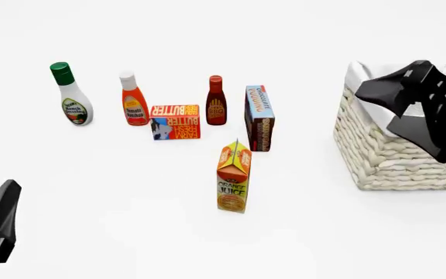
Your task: Pick the orange juice and place it in the basket.
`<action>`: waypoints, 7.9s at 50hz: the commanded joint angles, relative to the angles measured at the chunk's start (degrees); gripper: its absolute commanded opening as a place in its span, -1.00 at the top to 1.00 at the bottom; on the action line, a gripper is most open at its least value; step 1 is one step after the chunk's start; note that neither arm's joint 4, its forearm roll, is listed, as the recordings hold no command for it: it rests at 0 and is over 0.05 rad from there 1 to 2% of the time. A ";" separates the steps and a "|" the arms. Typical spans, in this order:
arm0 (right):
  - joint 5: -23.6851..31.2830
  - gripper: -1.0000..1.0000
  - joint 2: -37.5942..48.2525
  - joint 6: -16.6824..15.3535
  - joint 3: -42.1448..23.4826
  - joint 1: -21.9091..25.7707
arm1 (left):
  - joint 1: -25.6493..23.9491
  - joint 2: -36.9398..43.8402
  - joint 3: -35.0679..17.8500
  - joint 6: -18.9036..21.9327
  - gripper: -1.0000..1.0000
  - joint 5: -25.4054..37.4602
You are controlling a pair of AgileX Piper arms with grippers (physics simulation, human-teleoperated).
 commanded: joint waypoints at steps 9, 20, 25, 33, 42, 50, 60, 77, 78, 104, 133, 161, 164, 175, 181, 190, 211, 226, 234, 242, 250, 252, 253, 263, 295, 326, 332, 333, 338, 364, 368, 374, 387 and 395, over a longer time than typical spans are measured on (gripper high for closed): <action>8.19 -1.00 9.42 3.55 -8.63 4.18 | -0.02 -0.04 0.05 0.16 -1.00 -0.10; 12.48 -1.00 13.56 4.51 -12.57 5.46 | -0.03 -0.04 0.05 0.17 -1.00 -0.10; 13.49 -1.00 14.93 5.08 -13.63 6.06 | 0.00 -0.04 0.05 0.15 -1.00 -0.12; 16.72 -1.00 17.63 6.27 -17.44 7.76 | -0.02 -0.04 0.05 0.16 -1.00 -0.11; 20.04 -1.00 20.01 7.85 -19.59 9.53 | -0.02 -0.04 0.05 0.16 -1.00 -0.11; 23.41 -1.00 23.23 8.10 -24.24 10.58 | -0.01 -0.04 0.05 0.17 -1.00 -0.11; 26.25 -1.00 26.71 9.63 -27.75 12.49 | -0.01 -0.04 0.05 0.15 -1.00 -0.10; 32.08 -1.00 32.66 9.85 -35.43 12.87 | -0.02 -0.04 0.05 0.15 -1.00 -0.11; 32.67 -1.00 33.08 9.83 -35.91 12.85 | -0.01 -0.04 0.05 0.16 -1.00 -0.11; 37.67 -1.00 38.79 13.56 -40.43 16.51 | -0.01 -0.04 0.05 0.16 -1.00 -0.11; 39.36 -1.00 46.80 9.50 -44.45 16.64 | -0.01 -0.04 0.05 0.15 -1.00 -0.11; 39.36 -1.00 52.39 7.30 -46.67 17.38 | -0.01 -0.04 0.05 0.16 -1.00 -0.11; 39.36 -1.00 53.31 6.77 -46.95 17.46 | 0.00 -0.04 0.05 0.16 -1.00 -0.11; 39.36 -1.00 54.94 5.86 -47.58 17.84 | -0.02 -0.04 0.05 0.17 -1.00 -0.11; 39.36 -1.00 55.66 5.96 -47.99 18.52 | 0.00 -0.04 0.05 0.17 -1.00 -0.11; 39.36 -1.00 56.56 5.85 -48.04 19.22 | -0.02 -0.04 0.05 0.15 -1.00 -0.11; 39.36 -1.00 57.91 5.09 -46.98 19.62 | -0.01 -0.04 0.05 0.16 -1.00 -0.10; 39.36 -1.00 59.28 5.07 -47.24 19.76 | -0.01 -0.04 0.05 0.15 -1.00 -0.10; 39.36 -1.00 60.25 5.07 -47.87 19.73 | -0.01 -0.04 0.05 0.16 -1.00 -0.11; 39.36 -1.00 61.24 5.06 -48.84 19.75 | -0.01 -0.04 0.05 0.16 -1.00 -0.10; 39.36 -1.00 62.40 4.94 -49.43 19.70 | -0.01 -0.04 0.05 0.15 -1.00 -0.11; 39.36 -1.00 62.67 4.81 -49.62 19.59 | -0.01 -0.04 0.05 0.17 -1.00 -0.11; 39.36 -1.00 62.75 4.76 -49.51 19.49 | -0.02 -0.04 0.05 0.16 -1.00 -0.10; 39.36 -1.00 63.09 4.78 -49.40 19.38 | -0.01 -0.04 0.05 0.15 -1.00 -0.10; 39.35 -1.00 65.00 4.55 -50.06 19.24 | -0.02 -0.04 0.05 0.17 -1.00 -0.11; 39.32 -1.00 67.00 5.13 -51.10 19.66 | -0.02 -0.04 0.05 0.17 -1.00 -0.11; 39.17 -1.00 67.49 5.13 -51.20 19.71 | -0.02 -0.04 0.05 0.16 -1.00 -0.11; 39.12 -1.00 67.55 5.18 -51.21 19.76 | -0.02 -0.04 0.05 0.17 -1.00 -0.11; 38.87 -1.00 67.56 5.32 -50.55 19.86 | -0.01 -0.04 0.05 0.17 -1.00 -0.11; 37.32 -1.00 68.24 4.67 -48.74 19.17 | 0.00 -0.04 0.05 0.15 -1.00 -0.11; 36.99 -1.00 68.47 4.41 -48.40 18.92 | -0.03 -0.04 0.05 0.16 -1.00 -0.11; 36.54 -1.00 68.62 4.11 -47.66 18.35 | 0.00 -0.04 0.05 0.15 -1.00 -0.10; 35.90 -1.00 69.55 3.74 -47.42 18.04 | -0.02 -0.04 0.05 0.17 -1.00 -0.12; 36.93 -1.00 69.97 1.60 -47.76 15.95 | -0.02 -0.04 0.05 0.16 -1.00 -0.10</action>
